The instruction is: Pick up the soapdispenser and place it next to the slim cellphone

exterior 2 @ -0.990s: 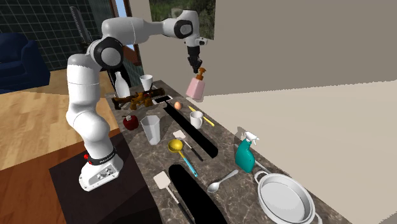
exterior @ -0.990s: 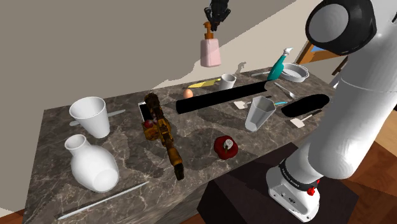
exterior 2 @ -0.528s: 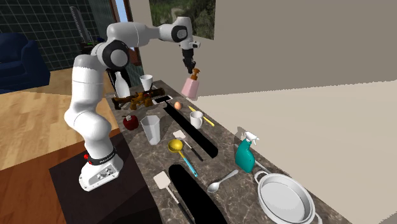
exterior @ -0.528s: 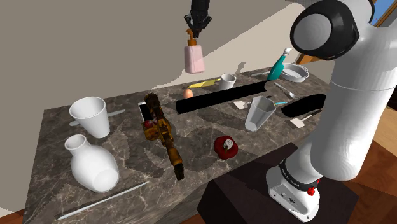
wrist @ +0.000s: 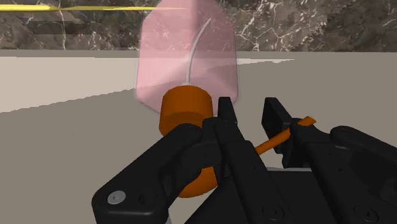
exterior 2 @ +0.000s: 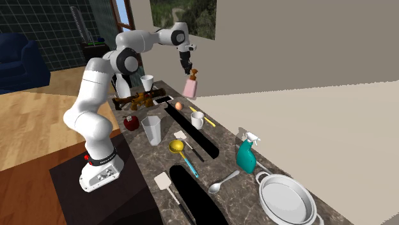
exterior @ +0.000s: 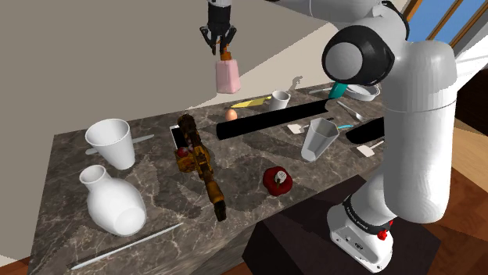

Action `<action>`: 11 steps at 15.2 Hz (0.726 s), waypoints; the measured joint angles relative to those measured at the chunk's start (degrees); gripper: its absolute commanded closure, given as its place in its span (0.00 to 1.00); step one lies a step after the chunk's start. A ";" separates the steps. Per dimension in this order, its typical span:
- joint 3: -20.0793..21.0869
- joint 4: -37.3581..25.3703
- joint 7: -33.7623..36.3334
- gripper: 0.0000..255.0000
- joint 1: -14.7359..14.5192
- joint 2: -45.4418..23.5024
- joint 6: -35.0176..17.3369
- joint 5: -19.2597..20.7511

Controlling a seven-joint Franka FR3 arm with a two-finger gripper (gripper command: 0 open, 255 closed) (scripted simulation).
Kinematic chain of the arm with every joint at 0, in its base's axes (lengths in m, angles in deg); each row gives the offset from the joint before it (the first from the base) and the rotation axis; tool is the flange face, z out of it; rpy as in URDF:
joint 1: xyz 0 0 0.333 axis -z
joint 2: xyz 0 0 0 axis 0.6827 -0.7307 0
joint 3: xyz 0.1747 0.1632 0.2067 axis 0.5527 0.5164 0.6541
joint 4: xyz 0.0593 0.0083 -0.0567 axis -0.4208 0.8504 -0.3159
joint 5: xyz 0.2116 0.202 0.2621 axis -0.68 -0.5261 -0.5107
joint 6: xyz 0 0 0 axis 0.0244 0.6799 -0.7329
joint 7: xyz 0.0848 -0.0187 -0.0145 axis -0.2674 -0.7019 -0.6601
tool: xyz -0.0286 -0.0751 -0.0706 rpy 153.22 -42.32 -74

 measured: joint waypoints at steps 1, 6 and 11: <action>-0.07 -1.89 2.40 1.00 -0.19 -1.13 1.01 0.04; 2.55 -8.23 9.60 1.00 -1.40 -6.99 0.89 1.03; 4.52 -4.32 10.59 1.00 -0.75 -5.19 -3.83 2.19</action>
